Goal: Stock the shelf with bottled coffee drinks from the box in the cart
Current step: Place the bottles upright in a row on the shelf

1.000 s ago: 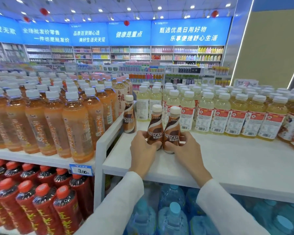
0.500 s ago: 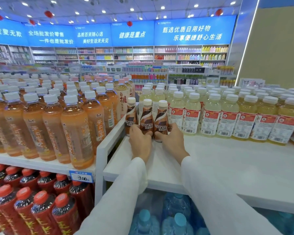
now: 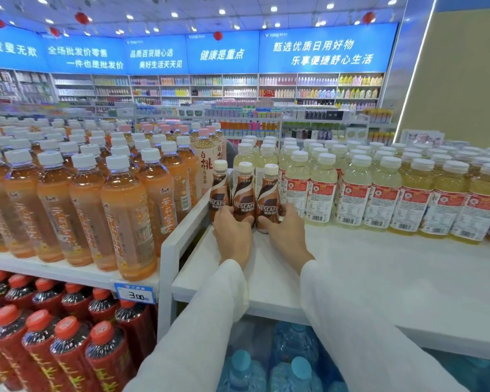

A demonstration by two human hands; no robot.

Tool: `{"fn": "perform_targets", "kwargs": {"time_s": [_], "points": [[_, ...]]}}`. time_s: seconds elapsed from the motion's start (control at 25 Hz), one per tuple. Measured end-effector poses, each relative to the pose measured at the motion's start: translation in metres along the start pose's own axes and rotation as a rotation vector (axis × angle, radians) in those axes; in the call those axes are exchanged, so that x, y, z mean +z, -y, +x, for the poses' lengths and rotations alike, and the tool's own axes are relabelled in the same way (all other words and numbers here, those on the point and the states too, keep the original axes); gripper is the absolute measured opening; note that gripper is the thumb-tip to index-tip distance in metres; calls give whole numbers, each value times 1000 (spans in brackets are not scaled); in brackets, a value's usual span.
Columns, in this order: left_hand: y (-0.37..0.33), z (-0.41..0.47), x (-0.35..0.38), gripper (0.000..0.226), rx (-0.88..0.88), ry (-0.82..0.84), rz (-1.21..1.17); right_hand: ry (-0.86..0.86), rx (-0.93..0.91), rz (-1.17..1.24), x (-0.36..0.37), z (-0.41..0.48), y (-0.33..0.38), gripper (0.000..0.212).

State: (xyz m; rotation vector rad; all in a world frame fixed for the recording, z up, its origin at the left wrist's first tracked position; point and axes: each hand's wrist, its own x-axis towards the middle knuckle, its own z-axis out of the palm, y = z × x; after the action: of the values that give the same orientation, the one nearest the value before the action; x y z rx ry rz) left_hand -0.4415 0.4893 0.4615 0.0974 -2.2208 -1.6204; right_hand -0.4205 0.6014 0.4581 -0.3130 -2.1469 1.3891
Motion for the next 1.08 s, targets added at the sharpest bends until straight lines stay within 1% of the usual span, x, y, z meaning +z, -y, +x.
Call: {"fn": "perform_targets", "kwargs": {"time_s": [0.24,0.48,0.6,0.68,0.76,0.84,0.92,0.96,1.08], "points": [[0,2,1,47,-31,-10,-19,7,5,-6,0,0,1,51],[1,1,2,49,-27,-9,-20,-12,-11,-11,3,-3,-1,52],[4,0,-4,51,-23,22,-44,-7,-13,-3,3,-3,-3,54],[8,3,-15,45,27,10,-99,2,-7,5,2,-2,-4,56],[3,13,-30,38,94,-62,-132,7,-6,-3,1,-1,-5,56],[-6,30,-41,47,132,-87,-118,12,-4,0,2,0,-6,57],[-13,44,-43,61,130,-9,-36,15,-5,3,2,0,-6,57],[-15,48,-42,63,119,40,2,15,-6,4,2,0,-6,57],[-8,48,-39,59,104,121,42,20,-3,11,2,0,-7,59]]}}
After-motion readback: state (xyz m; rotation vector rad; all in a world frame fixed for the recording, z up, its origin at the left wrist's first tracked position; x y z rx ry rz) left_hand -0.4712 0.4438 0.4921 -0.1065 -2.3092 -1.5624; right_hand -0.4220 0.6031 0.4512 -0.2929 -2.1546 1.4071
